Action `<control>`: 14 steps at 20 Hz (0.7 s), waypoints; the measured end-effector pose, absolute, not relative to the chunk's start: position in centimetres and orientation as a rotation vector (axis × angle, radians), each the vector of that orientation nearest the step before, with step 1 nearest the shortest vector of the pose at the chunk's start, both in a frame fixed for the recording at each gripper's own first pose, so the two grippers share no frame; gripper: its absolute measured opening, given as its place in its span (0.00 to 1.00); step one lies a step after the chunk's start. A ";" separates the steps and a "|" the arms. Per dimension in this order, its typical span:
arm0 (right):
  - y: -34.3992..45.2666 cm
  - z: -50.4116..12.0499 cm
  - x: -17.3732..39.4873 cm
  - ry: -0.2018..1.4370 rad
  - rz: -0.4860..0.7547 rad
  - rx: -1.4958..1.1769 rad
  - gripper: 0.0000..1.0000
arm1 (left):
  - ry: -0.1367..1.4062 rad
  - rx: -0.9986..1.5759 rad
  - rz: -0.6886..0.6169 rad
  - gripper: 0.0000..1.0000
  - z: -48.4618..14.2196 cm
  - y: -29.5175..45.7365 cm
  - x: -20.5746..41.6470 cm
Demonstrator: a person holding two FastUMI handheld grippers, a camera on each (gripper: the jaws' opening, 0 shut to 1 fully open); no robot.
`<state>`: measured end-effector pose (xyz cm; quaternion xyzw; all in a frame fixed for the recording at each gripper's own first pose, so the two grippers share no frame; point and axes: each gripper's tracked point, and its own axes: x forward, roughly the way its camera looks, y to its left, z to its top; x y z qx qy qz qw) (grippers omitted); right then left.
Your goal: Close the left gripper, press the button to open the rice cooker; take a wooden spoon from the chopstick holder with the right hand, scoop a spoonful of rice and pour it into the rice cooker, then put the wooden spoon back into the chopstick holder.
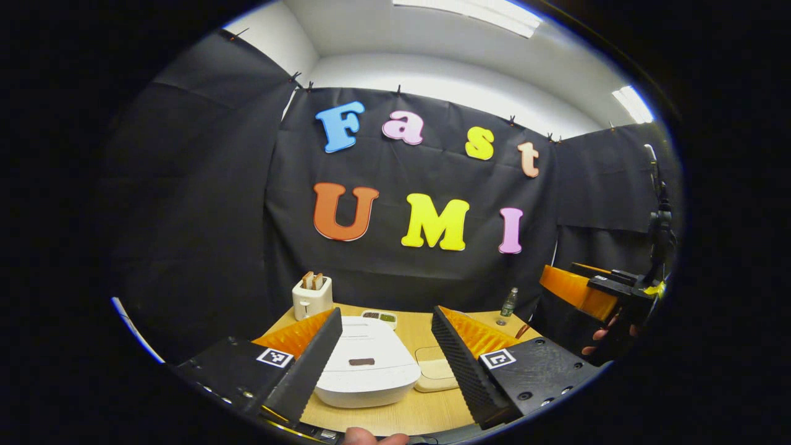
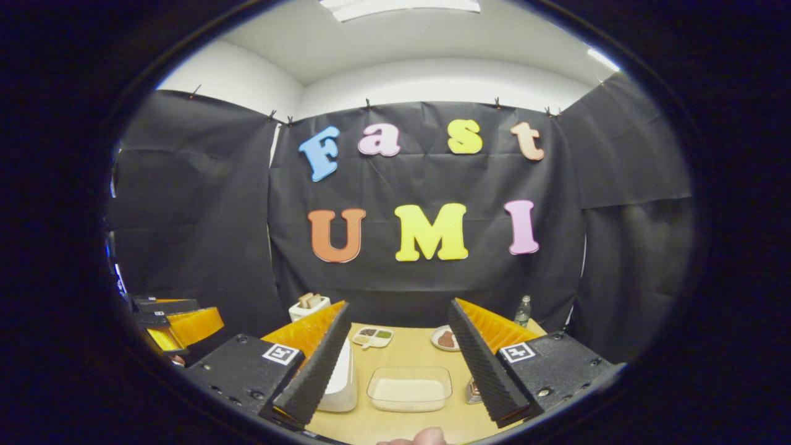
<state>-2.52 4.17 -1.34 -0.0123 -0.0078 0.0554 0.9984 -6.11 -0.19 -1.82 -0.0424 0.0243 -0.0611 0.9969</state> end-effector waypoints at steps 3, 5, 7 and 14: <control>4.7 -1.4 -5.9 -0.025 0.083 -0.038 1.00 | 0.000 -0.084 -0.159 0.94 -1.0 -0.4 -9.0; 5.1 -1.2 -8.1 -0.045 0.060 -0.039 1.00 | -0.030 -0.082 -0.177 0.94 -0.6 -0.5 -10.6; 5.0 -0.5 -10.2 -0.074 0.032 -0.049 1.00 | -0.053 -0.077 -0.193 0.94 -0.2 -0.6 -12.1; 5.8 -0.3 -14.0 -0.088 0.012 -0.096 0.99 | -0.085 -0.104 -0.204 0.94 0.3 -0.2 -14.2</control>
